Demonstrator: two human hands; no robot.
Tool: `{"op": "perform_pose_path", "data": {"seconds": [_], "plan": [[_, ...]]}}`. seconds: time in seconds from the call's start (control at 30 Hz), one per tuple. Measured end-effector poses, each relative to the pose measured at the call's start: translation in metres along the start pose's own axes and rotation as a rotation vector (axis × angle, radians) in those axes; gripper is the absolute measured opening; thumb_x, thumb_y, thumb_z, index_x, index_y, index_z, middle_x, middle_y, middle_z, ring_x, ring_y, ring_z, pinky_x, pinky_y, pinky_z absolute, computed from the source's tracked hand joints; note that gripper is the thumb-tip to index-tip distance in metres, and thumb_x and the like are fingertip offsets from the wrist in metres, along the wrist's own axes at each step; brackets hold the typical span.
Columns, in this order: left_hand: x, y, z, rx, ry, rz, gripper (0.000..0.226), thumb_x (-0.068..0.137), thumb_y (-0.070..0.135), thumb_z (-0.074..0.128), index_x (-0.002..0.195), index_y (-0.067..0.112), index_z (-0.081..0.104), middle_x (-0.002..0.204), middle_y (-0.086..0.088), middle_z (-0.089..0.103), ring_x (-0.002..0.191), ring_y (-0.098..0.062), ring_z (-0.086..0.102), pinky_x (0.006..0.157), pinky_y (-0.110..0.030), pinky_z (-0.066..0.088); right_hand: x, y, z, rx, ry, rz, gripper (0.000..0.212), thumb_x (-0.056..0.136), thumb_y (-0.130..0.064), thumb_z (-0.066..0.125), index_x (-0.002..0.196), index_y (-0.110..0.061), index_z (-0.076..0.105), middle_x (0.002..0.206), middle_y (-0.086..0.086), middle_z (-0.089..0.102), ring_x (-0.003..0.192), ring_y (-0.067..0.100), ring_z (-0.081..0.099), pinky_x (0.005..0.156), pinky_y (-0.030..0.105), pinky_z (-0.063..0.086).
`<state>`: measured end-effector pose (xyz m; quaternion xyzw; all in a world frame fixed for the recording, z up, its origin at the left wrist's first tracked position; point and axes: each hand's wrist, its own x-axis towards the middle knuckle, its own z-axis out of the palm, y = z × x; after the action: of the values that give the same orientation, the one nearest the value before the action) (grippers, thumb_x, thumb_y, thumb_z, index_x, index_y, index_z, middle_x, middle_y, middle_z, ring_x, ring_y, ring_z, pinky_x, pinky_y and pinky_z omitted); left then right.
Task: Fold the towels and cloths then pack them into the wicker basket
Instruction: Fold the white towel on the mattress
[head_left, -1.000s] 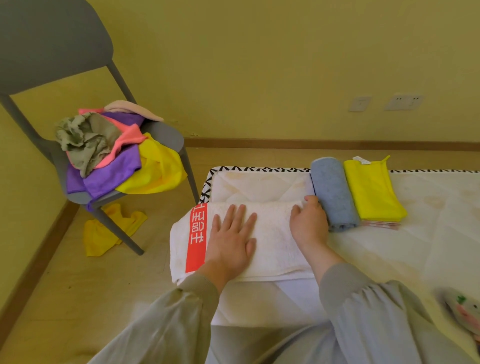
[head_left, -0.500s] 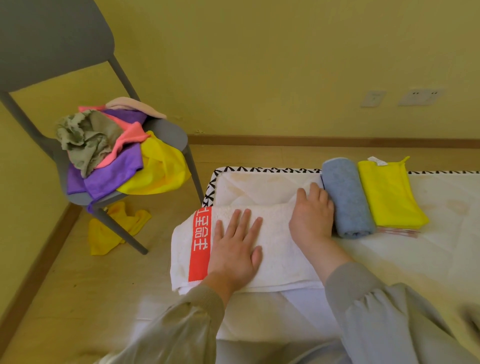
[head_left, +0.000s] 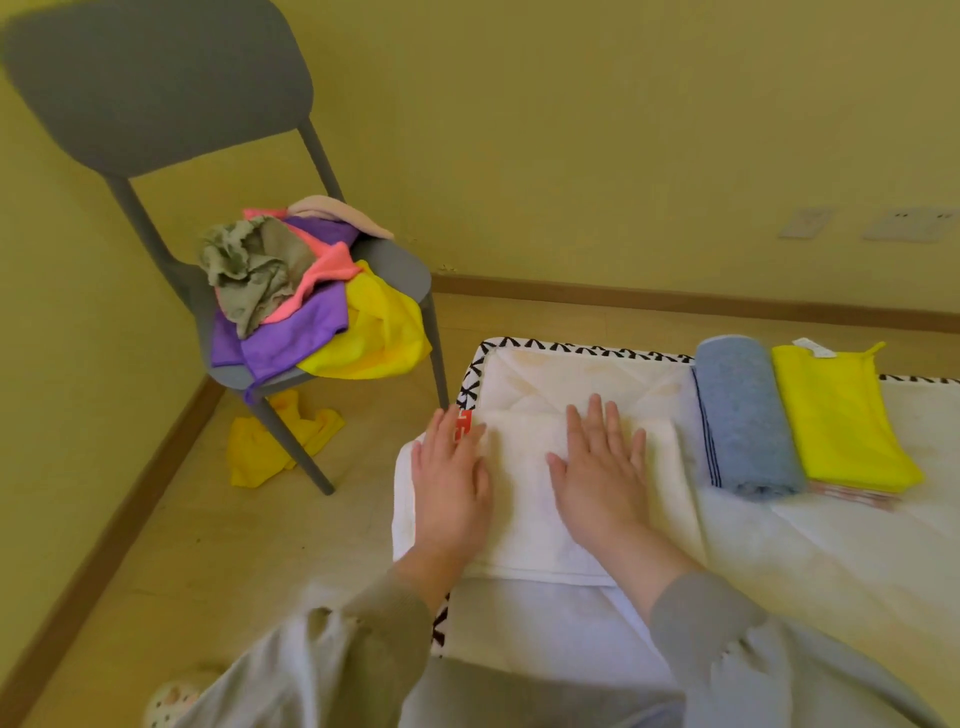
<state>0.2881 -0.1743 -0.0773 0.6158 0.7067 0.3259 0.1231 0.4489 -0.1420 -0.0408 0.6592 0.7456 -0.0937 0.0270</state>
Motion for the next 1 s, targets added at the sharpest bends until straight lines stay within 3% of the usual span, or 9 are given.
{"op": "perform_pose_path", "data": {"seconds": [0.07,0.13,0.2,0.27,0.43,0.7,0.8,0.9,1.0], "plan": [[0.006,-0.018,-0.011,-0.072,0.027,-0.356,0.044,0.098,0.022,0.041,0.141,0.015,0.042,0.153,-0.008,0.030,0.143,-0.026,0.021,0.117,-0.043,0.016,-0.005,-0.021,0.003,0.044,-0.025,-0.045,0.062,0.100,-0.046,0.014,0.151,-0.021,-0.008,0.157,0.004,-0.021,0.145,0.023,-0.020,0.114,0.051,-0.008],[0.008,-0.037,-0.020,-0.388,-0.087,-0.826,0.052,0.100,0.037,0.037,0.147,0.016,0.031,0.149,-0.008,0.036,0.136,-0.029,0.035,0.112,-0.043,0.029,-0.011,-0.037,0.014,0.054,-0.062,-0.062,0.063,0.099,-0.049,0.011,0.151,-0.021,-0.010,0.157,0.005,-0.021,0.145,0.024,-0.018,0.115,0.055,-0.005],[0.003,-0.053,-0.027,-0.867,-0.280,-1.214,0.061,0.098,0.054,0.031,0.139,0.011,0.043,0.129,-0.014,0.058,0.115,-0.033,0.057,0.094,-0.043,0.046,-0.018,-0.042,0.027,0.018,-0.048,-0.071,0.066,0.094,-0.053,0.000,0.150,-0.021,-0.012,0.157,0.006,-0.020,0.145,0.025,-0.017,0.115,0.056,-0.003],[-0.004,-0.063,-0.033,-1.169,-0.418,-1.334,0.073,0.092,0.067,0.030,0.128,0.010,0.057,0.114,-0.017,0.067,0.104,-0.034,0.065,0.085,-0.046,0.052,-0.020,-0.041,0.035,0.004,-0.002,-0.071,0.073,0.084,-0.053,-0.012,0.151,-0.022,-0.010,0.158,0.006,-0.016,0.146,0.024,-0.015,0.115,0.054,-0.002],[0.008,-0.062,-0.039,-1.335,-0.464,-1.281,0.071,0.087,0.069,0.039,0.118,0.010,0.064,0.112,-0.018,0.068,0.097,-0.033,0.066,0.086,-0.048,0.051,-0.015,-0.038,0.042,0.033,0.058,-0.080,0.075,0.085,-0.054,-0.004,0.152,-0.022,0.004,0.160,0.005,-0.004,0.147,0.024,-0.005,0.116,0.051,0.001],[0.045,-0.066,-0.070,-1.184,-0.479,-1.134,0.054,0.088,0.059,0.051,0.111,0.013,0.067,0.106,-0.015,0.071,0.099,-0.033,0.068,0.090,-0.049,0.051,-0.016,-0.040,0.042,0.017,0.035,-0.077,0.077,0.082,-0.054,-0.008,0.152,-0.023,-0.001,0.160,0.004,-0.009,0.147,0.023,-0.009,0.116,0.051,0.000],[0.055,-0.058,-0.074,-1.017,-0.455,-1.032,0.031,0.094,0.037,0.055,0.111,0.013,0.062,0.102,-0.012,0.072,0.095,-0.030,0.068,0.083,-0.045,0.054,-0.016,-0.041,0.041,-0.011,0.016,-0.075,0.078,0.080,-0.053,-0.012,0.152,-0.022,-0.005,0.159,0.005,-0.013,0.146,0.023,-0.011,0.116,0.051,0.000],[0.056,-0.059,-0.069,-0.673,-0.356,-0.677,0.018,0.098,0.022,0.051,0.108,0.014,0.064,0.098,-0.002,0.071,0.093,-0.022,0.068,0.083,-0.038,0.055,-0.016,-0.042,0.039,-0.010,0.005,-0.072,0.080,0.078,-0.053,-0.014,0.151,-0.022,-0.006,0.159,0.005,-0.014,0.146,0.024,-0.012,0.116,0.052,-0.001],[0.045,-0.055,-0.065,-0.318,-0.177,-0.402,0.014,0.096,0.010,0.049,0.090,0.015,0.061,0.086,0.006,0.065,0.083,-0.014,0.063,0.066,-0.024,0.050,-0.015,-0.041,0.039,-0.023,-0.001,-0.078,0.079,0.078,-0.053,-0.014,0.151,-0.023,-0.009,0.159,0.004,-0.015,0.146,0.023,-0.012,0.117,0.051,-0.001]]}}
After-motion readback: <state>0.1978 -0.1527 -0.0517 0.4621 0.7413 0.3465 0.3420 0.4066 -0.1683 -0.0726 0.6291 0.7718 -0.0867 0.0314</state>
